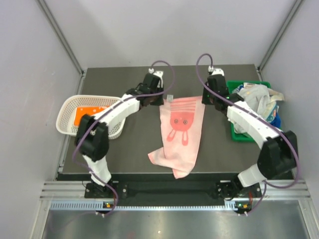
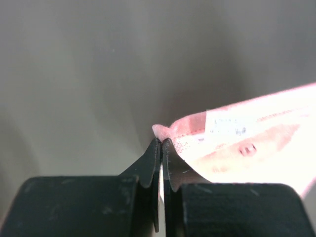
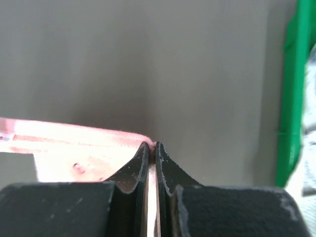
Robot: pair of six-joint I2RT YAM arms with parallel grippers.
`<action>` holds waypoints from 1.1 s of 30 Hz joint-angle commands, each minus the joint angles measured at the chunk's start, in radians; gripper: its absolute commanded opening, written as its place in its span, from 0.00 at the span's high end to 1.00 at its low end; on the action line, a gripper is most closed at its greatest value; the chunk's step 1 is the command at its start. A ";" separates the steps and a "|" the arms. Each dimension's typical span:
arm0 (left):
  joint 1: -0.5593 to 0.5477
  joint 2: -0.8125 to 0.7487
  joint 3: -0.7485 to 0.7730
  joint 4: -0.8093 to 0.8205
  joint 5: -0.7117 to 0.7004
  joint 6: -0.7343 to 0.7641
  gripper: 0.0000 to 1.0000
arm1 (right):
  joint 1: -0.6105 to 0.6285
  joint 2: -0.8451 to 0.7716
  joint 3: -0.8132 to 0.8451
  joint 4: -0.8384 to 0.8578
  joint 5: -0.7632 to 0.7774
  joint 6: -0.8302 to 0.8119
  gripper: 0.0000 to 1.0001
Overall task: Fold and stack the towels
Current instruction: Flatten out the crumpled towel
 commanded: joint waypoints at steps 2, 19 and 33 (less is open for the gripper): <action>-0.018 -0.302 -0.063 -0.063 -0.038 0.030 1.00 | 0.071 -0.192 0.032 -0.014 0.082 -0.074 1.00; -0.147 -0.891 -0.034 -0.262 0.170 0.089 1.00 | 0.424 -0.643 0.152 -0.226 0.165 -0.128 0.99; -0.129 -0.755 0.101 -0.172 -0.061 0.042 1.00 | 0.226 -0.386 0.394 -0.266 0.015 -0.176 1.00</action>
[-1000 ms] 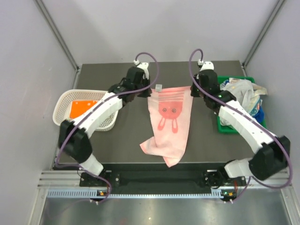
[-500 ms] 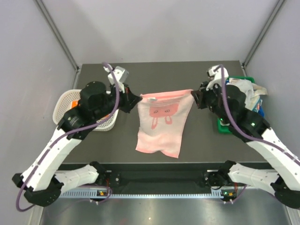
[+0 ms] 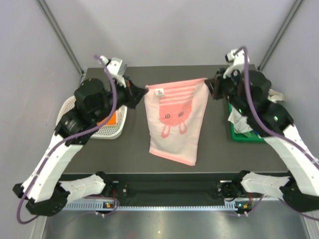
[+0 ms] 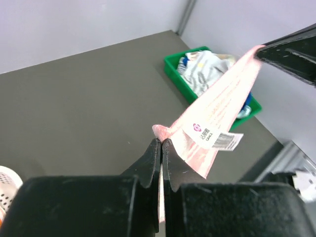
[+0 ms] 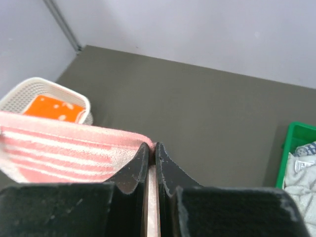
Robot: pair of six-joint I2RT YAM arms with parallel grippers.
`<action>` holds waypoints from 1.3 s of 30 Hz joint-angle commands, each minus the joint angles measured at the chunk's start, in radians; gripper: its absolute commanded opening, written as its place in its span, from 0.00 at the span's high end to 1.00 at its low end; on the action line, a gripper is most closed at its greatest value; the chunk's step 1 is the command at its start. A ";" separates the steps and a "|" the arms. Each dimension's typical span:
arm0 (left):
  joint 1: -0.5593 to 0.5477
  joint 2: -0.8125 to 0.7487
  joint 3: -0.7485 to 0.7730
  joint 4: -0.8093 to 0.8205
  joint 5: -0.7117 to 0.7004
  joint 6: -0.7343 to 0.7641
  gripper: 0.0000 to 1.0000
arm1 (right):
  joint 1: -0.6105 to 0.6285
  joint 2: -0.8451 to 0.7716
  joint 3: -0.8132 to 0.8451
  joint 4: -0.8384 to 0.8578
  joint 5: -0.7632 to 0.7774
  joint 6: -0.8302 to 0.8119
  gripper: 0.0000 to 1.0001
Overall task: Fold and stack the towels
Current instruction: Flatten out the crumpled towel, then fold the towel
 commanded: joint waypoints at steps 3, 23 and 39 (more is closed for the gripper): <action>0.144 0.272 0.095 0.134 0.027 -0.045 1.00 | -0.302 0.234 0.087 0.050 -0.193 -0.037 1.00; 0.465 1.094 0.388 0.446 0.246 -0.139 1.00 | -0.543 0.939 0.413 0.294 -0.356 -0.005 1.00; 0.364 0.791 -0.291 0.589 0.201 -0.253 1.00 | -0.460 0.626 -0.374 0.486 -0.361 0.161 1.00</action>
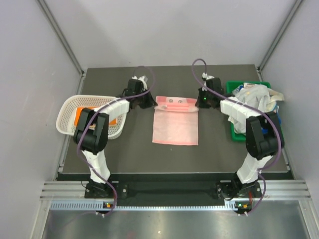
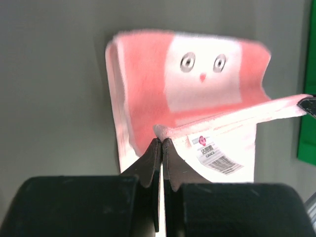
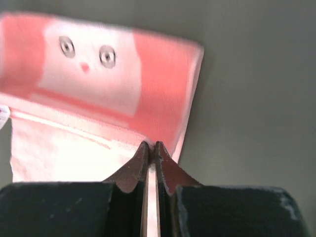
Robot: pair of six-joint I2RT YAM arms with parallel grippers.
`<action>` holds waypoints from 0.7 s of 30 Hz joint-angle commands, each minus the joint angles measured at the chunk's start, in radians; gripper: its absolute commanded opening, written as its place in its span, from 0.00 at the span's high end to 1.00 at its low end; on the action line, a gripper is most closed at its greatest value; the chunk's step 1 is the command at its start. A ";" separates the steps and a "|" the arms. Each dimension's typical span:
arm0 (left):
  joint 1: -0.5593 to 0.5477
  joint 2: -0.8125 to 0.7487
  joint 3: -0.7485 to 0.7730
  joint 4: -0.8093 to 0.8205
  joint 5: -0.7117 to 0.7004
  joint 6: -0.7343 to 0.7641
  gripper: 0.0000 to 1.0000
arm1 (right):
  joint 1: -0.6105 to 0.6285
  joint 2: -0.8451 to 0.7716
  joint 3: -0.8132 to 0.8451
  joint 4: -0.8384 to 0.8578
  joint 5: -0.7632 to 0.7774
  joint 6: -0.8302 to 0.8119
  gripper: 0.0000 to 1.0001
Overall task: Fold and stack the towels
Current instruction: Fold the towel
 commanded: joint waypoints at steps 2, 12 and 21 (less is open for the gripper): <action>-0.013 -0.114 -0.104 0.055 -0.084 -0.005 1.00 | 0.032 -0.100 -0.121 0.075 0.069 0.065 1.00; -0.045 -0.189 -0.217 -0.001 -0.075 0.012 1.00 | 0.070 -0.195 -0.233 0.063 0.085 0.091 1.00; -0.097 -0.255 -0.271 -0.034 -0.089 0.027 1.00 | 0.104 -0.255 -0.287 0.034 0.106 0.105 1.00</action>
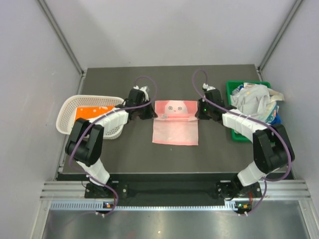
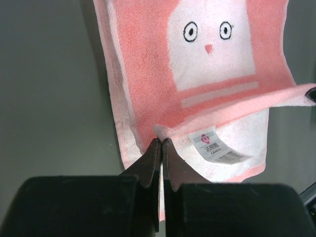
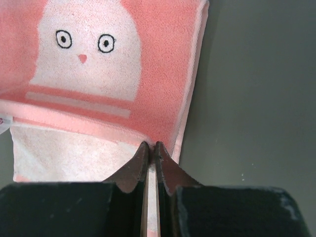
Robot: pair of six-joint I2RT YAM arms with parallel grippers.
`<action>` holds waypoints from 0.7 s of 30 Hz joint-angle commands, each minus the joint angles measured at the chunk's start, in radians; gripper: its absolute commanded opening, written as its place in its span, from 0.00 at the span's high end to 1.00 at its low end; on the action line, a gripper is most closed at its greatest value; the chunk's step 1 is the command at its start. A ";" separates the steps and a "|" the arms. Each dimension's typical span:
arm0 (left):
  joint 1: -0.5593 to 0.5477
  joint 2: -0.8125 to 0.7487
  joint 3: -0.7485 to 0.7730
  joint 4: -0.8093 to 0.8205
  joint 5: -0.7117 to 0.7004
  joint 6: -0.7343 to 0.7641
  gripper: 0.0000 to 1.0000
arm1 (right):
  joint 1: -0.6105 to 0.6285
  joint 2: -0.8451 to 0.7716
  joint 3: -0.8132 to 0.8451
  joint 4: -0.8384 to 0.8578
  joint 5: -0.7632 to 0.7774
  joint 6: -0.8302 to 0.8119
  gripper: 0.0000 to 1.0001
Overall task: Fold and stack the towels
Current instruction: Fold the towel
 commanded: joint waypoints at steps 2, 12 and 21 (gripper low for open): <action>-0.022 -0.068 -0.031 -0.019 -0.025 0.023 1.00 | 0.029 -0.070 -0.028 -0.003 0.052 0.009 1.00; -0.067 -0.125 -0.080 -0.048 -0.047 0.024 1.00 | 0.075 -0.136 -0.103 -0.016 0.074 0.030 1.00; -0.073 -0.177 -0.132 -0.062 -0.045 0.026 1.00 | 0.091 -0.191 -0.157 -0.032 0.092 0.039 1.00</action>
